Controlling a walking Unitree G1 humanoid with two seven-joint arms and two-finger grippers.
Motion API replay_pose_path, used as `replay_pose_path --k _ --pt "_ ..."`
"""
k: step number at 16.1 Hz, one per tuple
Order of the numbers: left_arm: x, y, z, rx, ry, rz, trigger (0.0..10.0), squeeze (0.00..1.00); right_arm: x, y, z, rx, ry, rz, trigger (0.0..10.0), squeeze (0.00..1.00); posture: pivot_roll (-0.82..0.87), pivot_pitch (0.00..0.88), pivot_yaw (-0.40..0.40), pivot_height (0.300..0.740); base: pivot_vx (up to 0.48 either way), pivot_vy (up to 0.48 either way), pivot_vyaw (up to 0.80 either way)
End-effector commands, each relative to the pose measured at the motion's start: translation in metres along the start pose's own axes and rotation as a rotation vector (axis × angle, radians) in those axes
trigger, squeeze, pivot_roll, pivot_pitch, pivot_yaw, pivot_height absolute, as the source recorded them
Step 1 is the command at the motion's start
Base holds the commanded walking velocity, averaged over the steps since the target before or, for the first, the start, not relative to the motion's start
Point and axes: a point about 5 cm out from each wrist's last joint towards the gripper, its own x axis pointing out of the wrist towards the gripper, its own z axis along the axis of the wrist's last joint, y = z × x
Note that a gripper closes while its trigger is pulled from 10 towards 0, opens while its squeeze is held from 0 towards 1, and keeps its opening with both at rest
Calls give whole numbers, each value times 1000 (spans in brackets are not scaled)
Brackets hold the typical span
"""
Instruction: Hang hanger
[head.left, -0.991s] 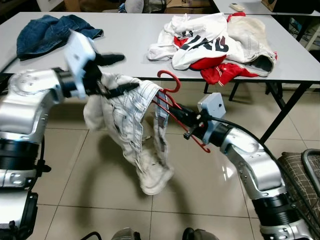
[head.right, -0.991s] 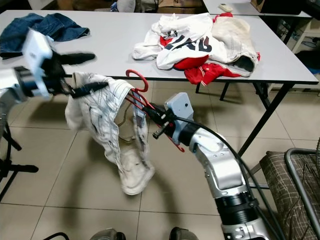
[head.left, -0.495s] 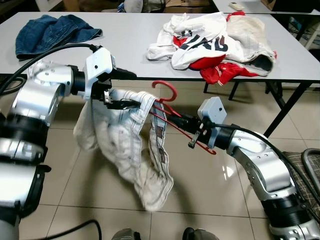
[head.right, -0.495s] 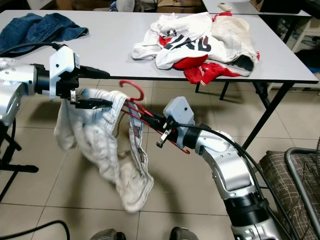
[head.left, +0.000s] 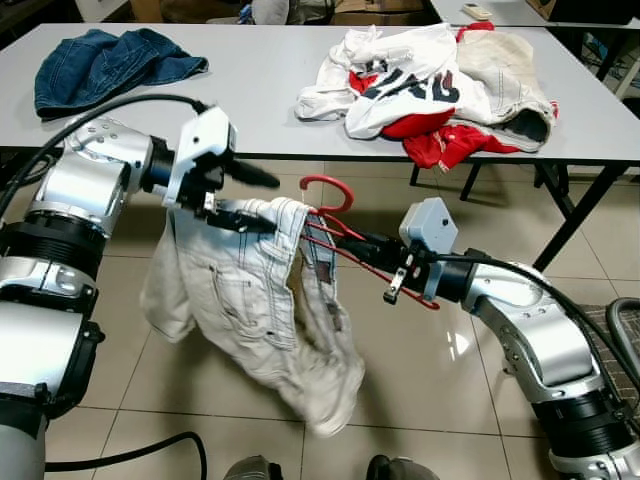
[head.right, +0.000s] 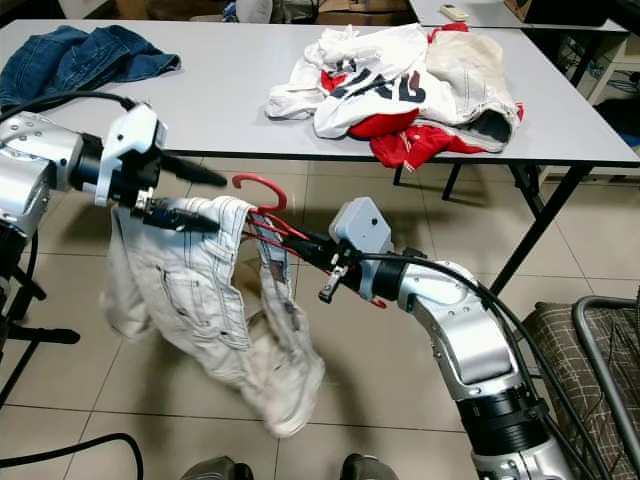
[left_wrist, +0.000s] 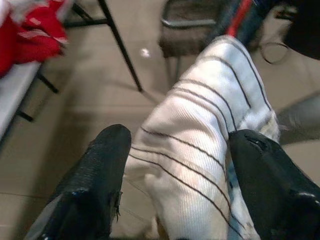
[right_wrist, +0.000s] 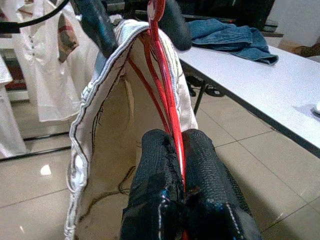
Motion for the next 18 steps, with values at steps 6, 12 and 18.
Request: replay_pose_path --k 6,12,18 --pt "4 2 -5 -35 99 4 0 0 4 -8 29 -115 -67 66 10000 0 -78 74 66 740 0 0 0" --pt "4 4 -4 -4 109 47 0 0 5 -11 31 -135 -59 80 10000 0 -72 71 72 740 0 0 0" --pt "5 -2 -6 -16 66 26 0 0 6 -13 29 -134 -49 73 10000 0 -74 61 64 740 0 0 0"
